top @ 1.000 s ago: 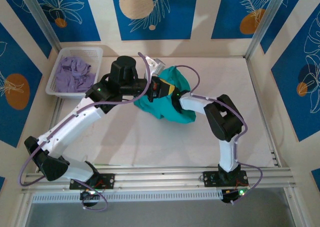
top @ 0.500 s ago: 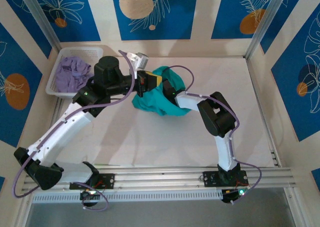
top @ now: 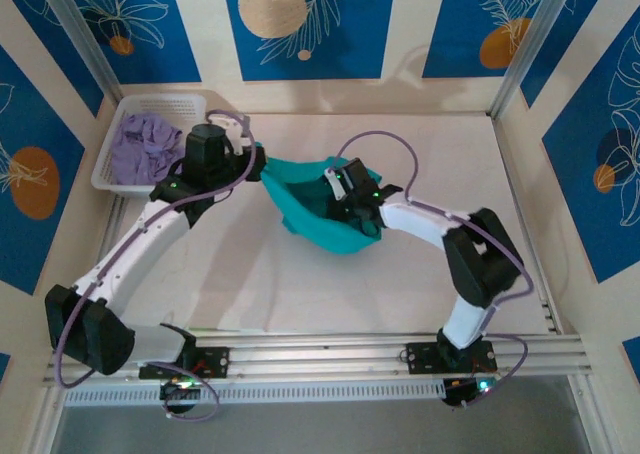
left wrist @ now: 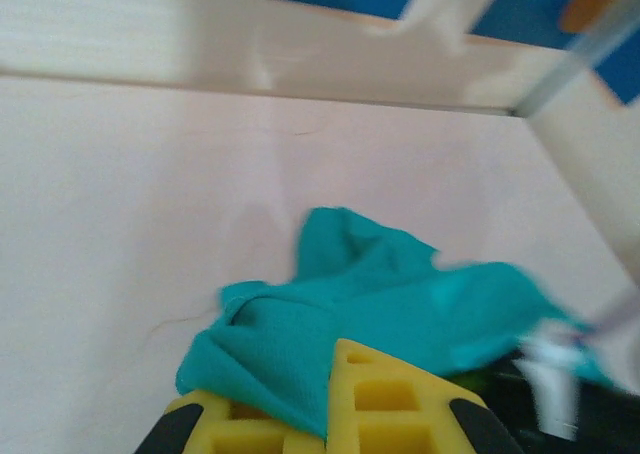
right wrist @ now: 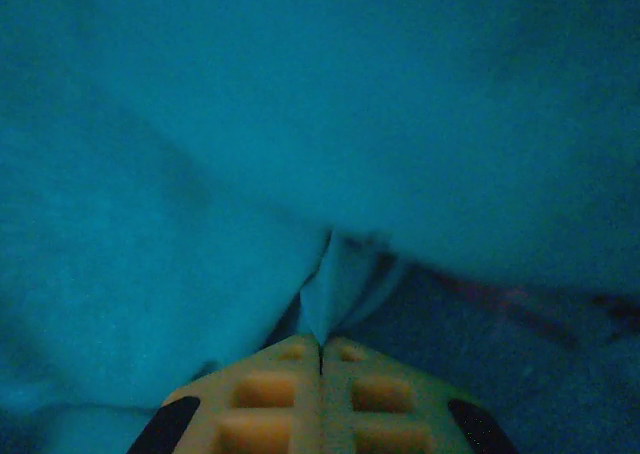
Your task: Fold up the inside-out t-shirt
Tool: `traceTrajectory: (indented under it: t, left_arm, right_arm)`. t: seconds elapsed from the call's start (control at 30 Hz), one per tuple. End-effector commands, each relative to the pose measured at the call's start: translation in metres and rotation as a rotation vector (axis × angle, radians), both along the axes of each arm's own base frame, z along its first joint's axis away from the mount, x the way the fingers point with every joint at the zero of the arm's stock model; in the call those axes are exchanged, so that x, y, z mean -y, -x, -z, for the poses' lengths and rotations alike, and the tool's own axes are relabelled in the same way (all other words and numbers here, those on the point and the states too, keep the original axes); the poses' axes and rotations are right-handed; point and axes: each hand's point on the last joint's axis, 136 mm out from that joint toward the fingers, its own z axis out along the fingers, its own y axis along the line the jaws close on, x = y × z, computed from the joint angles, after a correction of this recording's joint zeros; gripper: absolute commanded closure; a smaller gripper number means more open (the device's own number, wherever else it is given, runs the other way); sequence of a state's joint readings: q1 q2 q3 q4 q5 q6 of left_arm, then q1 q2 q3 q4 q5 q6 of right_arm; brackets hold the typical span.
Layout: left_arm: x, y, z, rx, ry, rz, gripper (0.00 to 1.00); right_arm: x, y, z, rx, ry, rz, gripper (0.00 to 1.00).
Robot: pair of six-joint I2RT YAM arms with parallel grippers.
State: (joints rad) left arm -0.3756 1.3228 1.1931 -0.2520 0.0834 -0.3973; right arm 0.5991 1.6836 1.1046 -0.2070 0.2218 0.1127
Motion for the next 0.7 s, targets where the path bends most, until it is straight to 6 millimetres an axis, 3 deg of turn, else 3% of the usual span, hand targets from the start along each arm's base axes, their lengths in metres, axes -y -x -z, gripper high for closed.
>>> traceTrajectory:
  t: [0.0, 0.1, 0.17, 0.33, 0.47, 0.57, 0.67]
  left_arm:
    - [-0.036, -0.019, 0.010, -0.006, 0.051, -0.147, 1.00]
    - [-0.054, -0.024, 0.029, -0.041, 0.073, -0.200, 1.00]
    - [-0.053, -0.026, 0.042, -0.062, 0.082, -0.196, 1.00]
    - [-0.019, -0.029, 0.089, -0.167, 0.159, -0.079, 1.00]
    - [0.003, -0.033, 0.124, -0.259, 0.139, -0.009, 1.00]
    - [-0.007, -0.038, 0.143, -0.300, 0.123, -0.052, 1.00]
    - [-0.026, -0.043, 0.153, -0.312, 0.152, -0.119, 1.00]
  right_arm:
    - [-0.005, 0.016, -0.029, 0.008, -0.135, -0.044, 1.00]
    - [0.000, 0.023, -0.053, 0.030, -0.238, -0.052, 1.00]
    - [-0.003, 0.026, -0.072, 0.047, -0.331, -0.073, 1.00]
    - [-0.039, 0.038, -0.109, 0.017, -0.543, -0.196, 1.00]
    - [-0.067, 0.044, -0.116, -0.004, -0.553, -0.272, 1.00]
    - [-0.065, 0.046, -0.122, 0.006, -0.550, -0.287, 1.00]
    - [-0.048, 0.049, -0.128, 0.026, -0.559, -0.283, 1.00]
